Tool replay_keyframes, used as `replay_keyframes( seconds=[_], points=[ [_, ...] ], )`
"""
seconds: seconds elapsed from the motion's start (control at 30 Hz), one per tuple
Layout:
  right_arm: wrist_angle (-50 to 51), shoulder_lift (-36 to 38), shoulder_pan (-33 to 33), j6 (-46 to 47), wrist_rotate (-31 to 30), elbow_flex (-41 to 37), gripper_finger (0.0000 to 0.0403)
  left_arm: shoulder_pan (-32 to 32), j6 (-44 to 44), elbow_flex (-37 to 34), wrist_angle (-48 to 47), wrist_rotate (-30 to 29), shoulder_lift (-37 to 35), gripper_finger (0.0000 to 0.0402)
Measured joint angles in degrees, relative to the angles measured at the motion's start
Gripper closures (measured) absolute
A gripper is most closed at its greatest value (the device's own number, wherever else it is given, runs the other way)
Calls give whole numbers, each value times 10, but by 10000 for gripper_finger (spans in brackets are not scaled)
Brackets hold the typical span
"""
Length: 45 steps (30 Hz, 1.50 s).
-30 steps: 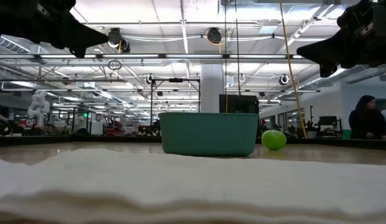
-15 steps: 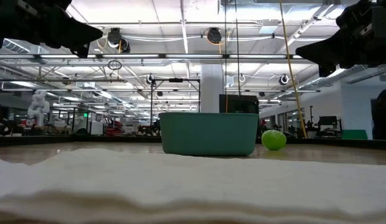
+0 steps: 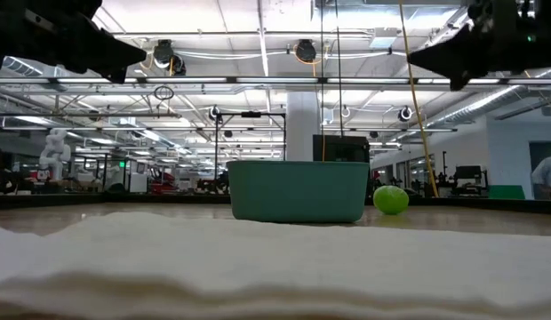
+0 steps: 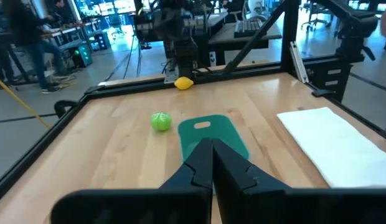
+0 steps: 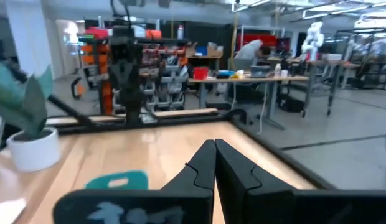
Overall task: Pick and placing Produce into tupperware
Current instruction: Put the green cabbage into the blue bin
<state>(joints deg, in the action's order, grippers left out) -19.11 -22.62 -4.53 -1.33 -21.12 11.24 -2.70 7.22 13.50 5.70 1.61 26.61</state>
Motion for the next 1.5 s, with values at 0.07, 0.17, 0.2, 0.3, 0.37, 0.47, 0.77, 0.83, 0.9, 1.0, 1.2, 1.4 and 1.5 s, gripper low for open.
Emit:
replay_keyframes(
  seconds=[0.07,0.17,0.2,0.3,0.37,0.47,0.77,0.83,0.9,1.0,1.2,1.4,1.5],
  points=[
    [32,-13,12,2,0,33,403,0,0,0,0,-1,0,394],
    [99,-31,31,8,2,91,403,0,-3,0,0,-2,0,383],
    [123,-39,36,12,2,110,403,0,-4,0,0,-2,0,381],
    [169,-65,49,22,2,157,403,0,-5,0,0,-2,0,377],
    [183,-81,55,23,2,179,403,0,-9,0,0,-2,0,376],
    [194,-104,62,21,4,205,403,0,-9,0,0,-2,0,376],
    [227,-190,104,33,89,274,403,0,-10,0,-4,-2,0,376],
    [250,-209,118,36,96,293,403,0,-11,0,-6,-2,0,376],
    [270,-226,133,35,103,313,403,0,-11,0,-9,-2,0,376],
    [313,-250,160,41,110,352,403,0,-11,1,-14,-2,0,376],
    [419,-304,202,50,154,438,403,0,-11,1,-17,-2,0,376],
    [483,-354,227,54,198,498,403,0,-11,1,-17,-2,0,376],
    [530,-380,235,53,200,529,403,0,-11,1,-17,-2,0,376]
  ],
)
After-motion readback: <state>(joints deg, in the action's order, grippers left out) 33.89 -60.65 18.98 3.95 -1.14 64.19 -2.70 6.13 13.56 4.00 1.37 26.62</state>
